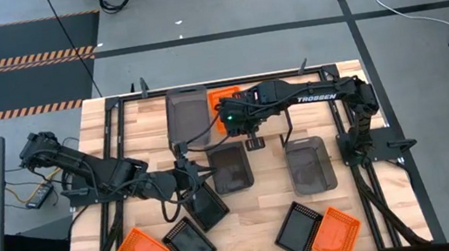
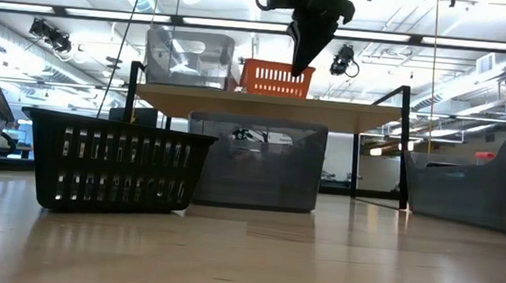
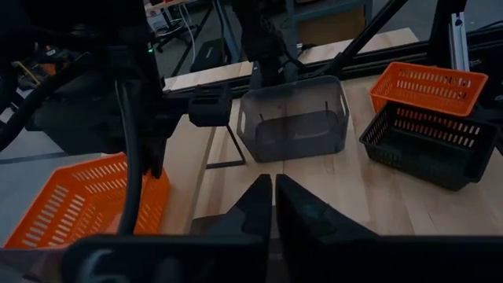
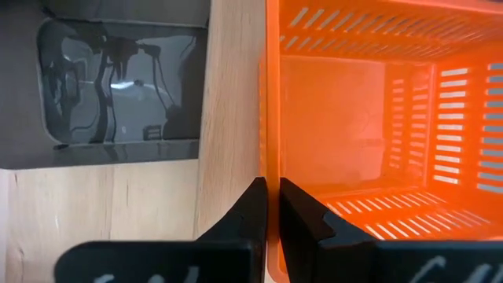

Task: Stack baskets on shelf by color
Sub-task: Put the middle orange bin on the shelf

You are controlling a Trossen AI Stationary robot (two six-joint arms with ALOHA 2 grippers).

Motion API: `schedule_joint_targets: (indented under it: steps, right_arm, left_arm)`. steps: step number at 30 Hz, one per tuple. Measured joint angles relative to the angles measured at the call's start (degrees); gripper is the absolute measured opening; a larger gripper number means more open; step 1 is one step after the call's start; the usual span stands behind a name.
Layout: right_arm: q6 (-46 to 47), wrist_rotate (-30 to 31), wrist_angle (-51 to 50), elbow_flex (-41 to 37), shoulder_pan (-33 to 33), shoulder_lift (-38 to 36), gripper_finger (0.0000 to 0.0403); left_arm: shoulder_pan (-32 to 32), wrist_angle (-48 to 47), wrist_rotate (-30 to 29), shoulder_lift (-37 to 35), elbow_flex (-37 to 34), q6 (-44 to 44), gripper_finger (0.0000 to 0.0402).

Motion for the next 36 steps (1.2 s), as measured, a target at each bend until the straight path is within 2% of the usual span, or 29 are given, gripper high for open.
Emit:
schedule_joint_targets:
  steps: [8,17,26,36]
  right_arm:
    - [1.76,-0.02,0.1,0.0,0.0,0.0,0.0028]
    - [10.99,0.95,-0.57,0.0,-0.04,0.0,0.0028]
    - [9.23,-0.37,-0.77,0.0,1.03,0.0,0.0027]
    - [9.01,-0.42,-1.32,0.0,2.14,0.0,0.0029]
  left_arm:
    - [0.0,0.0,0.0,0.0,0.0,0.0,0.0031]
    - [0.0,0.0,0.0,0.0,0.0,-0.01,0.0023]
    - [-0.02,0.0,0.0,-0.02,0.0,0.0,0.0034]
    - [-0.02,-0.02,0.0,-0.02,0.0,0.02,0.0026]
